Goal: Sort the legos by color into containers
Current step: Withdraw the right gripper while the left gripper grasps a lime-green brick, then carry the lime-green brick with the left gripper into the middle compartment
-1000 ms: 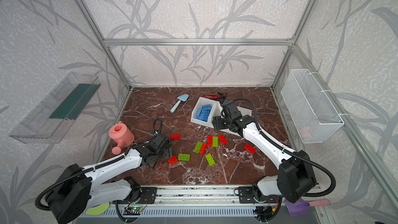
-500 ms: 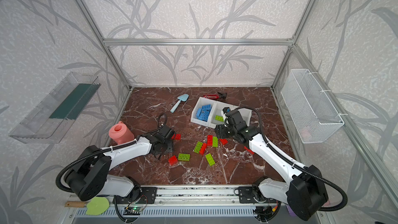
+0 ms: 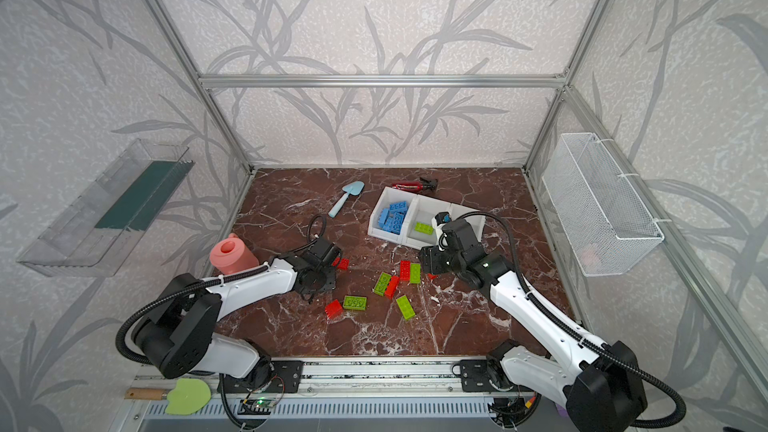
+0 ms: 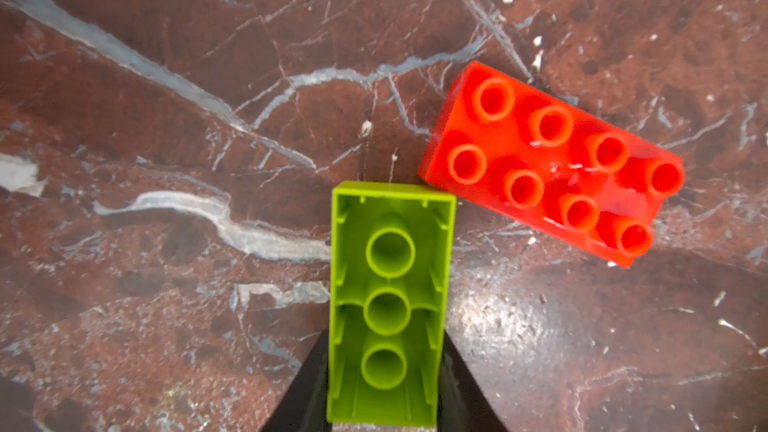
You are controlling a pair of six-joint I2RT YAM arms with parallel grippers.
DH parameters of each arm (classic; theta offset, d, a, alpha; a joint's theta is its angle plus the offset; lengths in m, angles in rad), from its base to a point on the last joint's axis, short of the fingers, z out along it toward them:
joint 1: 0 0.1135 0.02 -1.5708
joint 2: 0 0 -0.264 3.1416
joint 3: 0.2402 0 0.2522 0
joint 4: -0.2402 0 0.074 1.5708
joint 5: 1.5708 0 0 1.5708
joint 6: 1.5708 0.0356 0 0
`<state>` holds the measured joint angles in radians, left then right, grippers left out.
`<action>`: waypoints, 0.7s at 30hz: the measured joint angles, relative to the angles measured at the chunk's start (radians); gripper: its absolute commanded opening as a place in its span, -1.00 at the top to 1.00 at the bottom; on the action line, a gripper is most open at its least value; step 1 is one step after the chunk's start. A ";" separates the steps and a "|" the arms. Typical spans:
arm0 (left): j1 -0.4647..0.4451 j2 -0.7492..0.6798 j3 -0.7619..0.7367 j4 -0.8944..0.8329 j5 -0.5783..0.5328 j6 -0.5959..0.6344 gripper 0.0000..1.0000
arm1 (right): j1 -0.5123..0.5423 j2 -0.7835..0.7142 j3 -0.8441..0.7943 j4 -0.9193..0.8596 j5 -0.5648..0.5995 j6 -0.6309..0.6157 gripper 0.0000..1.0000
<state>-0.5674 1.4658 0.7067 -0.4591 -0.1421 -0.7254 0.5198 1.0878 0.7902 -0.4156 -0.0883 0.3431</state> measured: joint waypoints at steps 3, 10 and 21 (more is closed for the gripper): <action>-0.002 0.000 0.001 0.001 0.006 0.000 0.36 | 0.000 -0.002 -0.003 0.000 0.000 0.000 -0.43; -0.040 -0.035 0.020 -0.017 0.017 0.016 0.38 | 0.000 -0.029 -0.025 0.005 -0.007 0.000 -0.43; -0.139 -0.128 0.238 -0.094 0.032 0.083 0.37 | 0.000 -0.126 -0.205 0.046 -0.088 0.048 -0.42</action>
<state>-0.7063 1.3380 0.9451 -0.5533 -0.1104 -0.6422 0.5198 0.9623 0.5850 -0.3698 -0.1764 0.3916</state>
